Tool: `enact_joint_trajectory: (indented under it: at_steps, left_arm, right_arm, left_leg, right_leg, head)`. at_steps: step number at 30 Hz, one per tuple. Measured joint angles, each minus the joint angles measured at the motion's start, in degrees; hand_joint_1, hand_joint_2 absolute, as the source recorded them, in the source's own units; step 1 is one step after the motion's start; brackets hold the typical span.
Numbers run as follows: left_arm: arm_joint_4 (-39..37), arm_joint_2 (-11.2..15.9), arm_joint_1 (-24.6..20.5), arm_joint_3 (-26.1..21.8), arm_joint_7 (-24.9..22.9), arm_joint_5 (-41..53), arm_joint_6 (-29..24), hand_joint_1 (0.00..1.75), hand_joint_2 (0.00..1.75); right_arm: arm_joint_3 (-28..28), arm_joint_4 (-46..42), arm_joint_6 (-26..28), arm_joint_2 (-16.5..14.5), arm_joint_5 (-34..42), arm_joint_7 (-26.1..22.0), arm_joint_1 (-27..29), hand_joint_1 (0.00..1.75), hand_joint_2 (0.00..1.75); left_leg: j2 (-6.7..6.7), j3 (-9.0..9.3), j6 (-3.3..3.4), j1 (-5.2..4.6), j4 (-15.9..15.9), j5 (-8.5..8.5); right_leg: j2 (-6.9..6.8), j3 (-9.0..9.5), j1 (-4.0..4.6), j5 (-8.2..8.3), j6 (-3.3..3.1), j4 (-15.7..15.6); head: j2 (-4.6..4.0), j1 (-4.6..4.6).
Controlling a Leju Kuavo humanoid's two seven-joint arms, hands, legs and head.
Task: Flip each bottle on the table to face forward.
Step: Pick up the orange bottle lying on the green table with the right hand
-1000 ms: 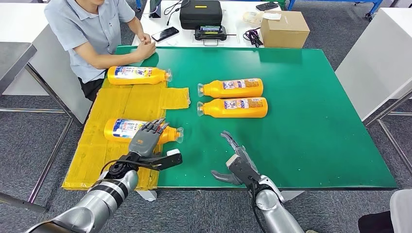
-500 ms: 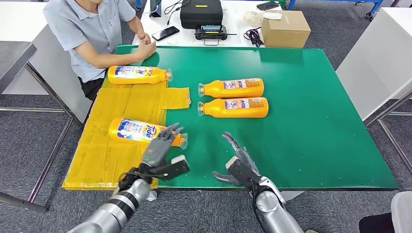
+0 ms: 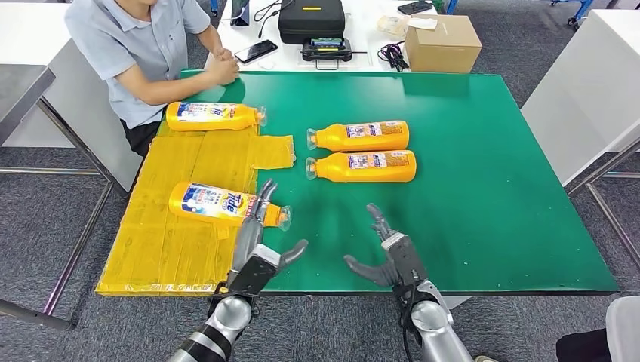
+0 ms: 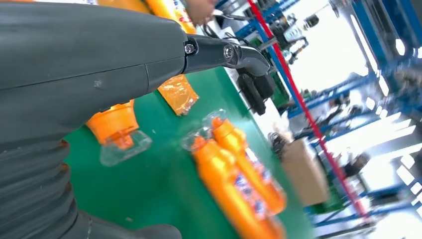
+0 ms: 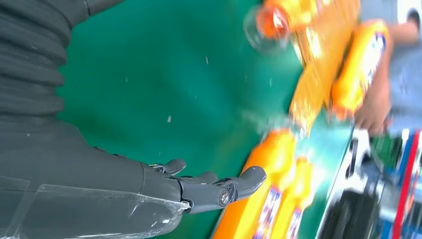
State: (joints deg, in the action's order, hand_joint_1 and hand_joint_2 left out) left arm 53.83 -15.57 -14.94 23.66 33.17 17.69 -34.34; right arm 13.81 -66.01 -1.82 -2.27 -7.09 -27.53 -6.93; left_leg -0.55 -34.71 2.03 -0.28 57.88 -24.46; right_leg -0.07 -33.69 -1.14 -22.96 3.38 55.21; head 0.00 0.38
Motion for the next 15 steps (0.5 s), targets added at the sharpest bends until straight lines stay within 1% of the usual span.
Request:
enact_joint_trajectory:
  at_steps: [1, 3, 5, 6, 8, 9, 10, 11, 13, 15]
  left_arm:
    - [1.1, 0.0, 0.5, 0.3, 0.3, -0.9, -0.6, 0.0, 1.75]
    - [2.9, 0.0, 1.4, 1.0, 0.9, -1.4, -2.2, 0.0, 1.75]
    - [4.3, 0.0, 2.0, 1.6, 1.3, -1.7, -2.9, 0.0, 1.75]
    - [4.9, 0.0, 2.2, 1.9, 1.3, -2.0, -2.7, 0.0, 1.75]
    - [6.1, 0.0, 2.4, 2.4, 1.0, -3.3, -1.2, 0.0, 1.75]
    - [6.7, 0.0, 2.5, 2.7, 0.7, -4.3, -0.3, 0.0, 1.75]
    - [7.2, 0.0, 2.6, 2.9, 0.5, -5.3, 0.6, 0.0, 1.75]
    - [7.6, 0.0, 2.7, 3.2, 0.3, -6.1, 1.3, 0.0, 1.75]
    - [8.5, 0.0, 3.0, 3.5, 0.1, -7.0, 2.1, 0.0, 1.75]
    - [9.1, 0.0, 3.1, 3.7, 0.0, -7.3, 2.4, 0.0, 1.75]
  right_arm:
    - [-0.3, -0.6, 2.9, -0.1, -1.8, 0.6, 0.2, 0.0, 1.75]
    - [-0.4, -1.9, 11.2, -0.1, -8.8, 1.3, 0.3, 0.0, 1.75]
    - [-0.2, -3.0, 20.2, -0.1, -18.1, 1.8, 0.2, 0.0, 1.75]
    - [0.0, -3.3, 24.9, 0.1, -24.0, 2.7, 0.2, 0.0, 1.75]
    - [0.7, -3.6, 34.4, 1.0, -38.7, 5.8, 0.2, 0.0, 1.75]
    - [1.0, -3.6, 37.7, 1.6, -45.4, 7.5, 0.1, 0.0, 1.75]
    - [1.2, -3.5, 39.6, 2.3, -50.4, 8.8, 0.1, 0.0, 1.75]
    - [1.2, -3.4, 40.5, 2.9, -53.3, 9.6, 0.0, 0.0, 1.75]
    - [1.3, -3.2, 41.0, 4.0, -55.4, 10.2, 0.0, 0.0, 1.75]
    - [1.2, -3.0, 41.3, 4.6, -55.8, 10.5, 0.0, 0.0, 1.75]
  left_leg:
    - [0.0, -0.01, 0.0, 0.0, 0.0, 0.0]
    - [0.0, -0.01, 0.0, -0.01, 0.0, 0.0]
    - [0.0, 0.0, 0.0, -0.01, 0.0, 0.0]
    - [0.0, 0.01, 0.0, -0.01, 0.0, 0.01]
    - [0.0, 0.02, 0.0, -0.01, 0.0, 0.01]
    - [-0.01, 0.02, 0.0, -0.01, 0.0, 0.01]
    - [-0.01, 0.02, 0.0, -0.01, 0.0, 0.01]
    - [-0.02, 0.01, 0.01, -0.01, 0.0, 0.01]
    - [-0.04, 0.0, 0.01, -0.01, 0.0, 0.01]
    - [-0.01, -0.01, 0.01, -0.01, 0.0, 0.01]
  right_leg:
    - [0.0, -0.01, 0.0, 0.0, 0.0, 0.0]
    - [0.0, -0.01, -0.01, 0.0, 0.0, 0.0]
    - [0.0, 0.0, -0.01, 0.0, 0.0, 0.0]
    - [0.0, 0.0, -0.01, 0.0, 0.0, 0.0]
    - [0.0, 0.01, -0.01, 0.01, 0.0, 0.0]
    - [0.0, 0.01, -0.01, 0.01, 0.0, 0.0]
    - [-0.01, 0.01, 0.0, 0.01, 0.0, 0.0]
    - [-0.01, 0.01, -0.01, 0.0, 0.0, 0.0]
    - [-0.02, 0.01, -0.01, 0.0, 0.0, 0.0]
    - [-0.01, 0.01, -0.01, 0.01, 0.0, 0.0]
  head:
    - [0.0, -0.01]
    - [0.0, -0.01]
    - [0.0, -0.01]
    - [0.0, -0.01]
    - [0.0, -0.02]
    - [0.0, -0.02]
    - [0.0, -0.02]
    - [0.0, -0.02]
    - [0.0, -0.01]
    - [0.0, -0.01]
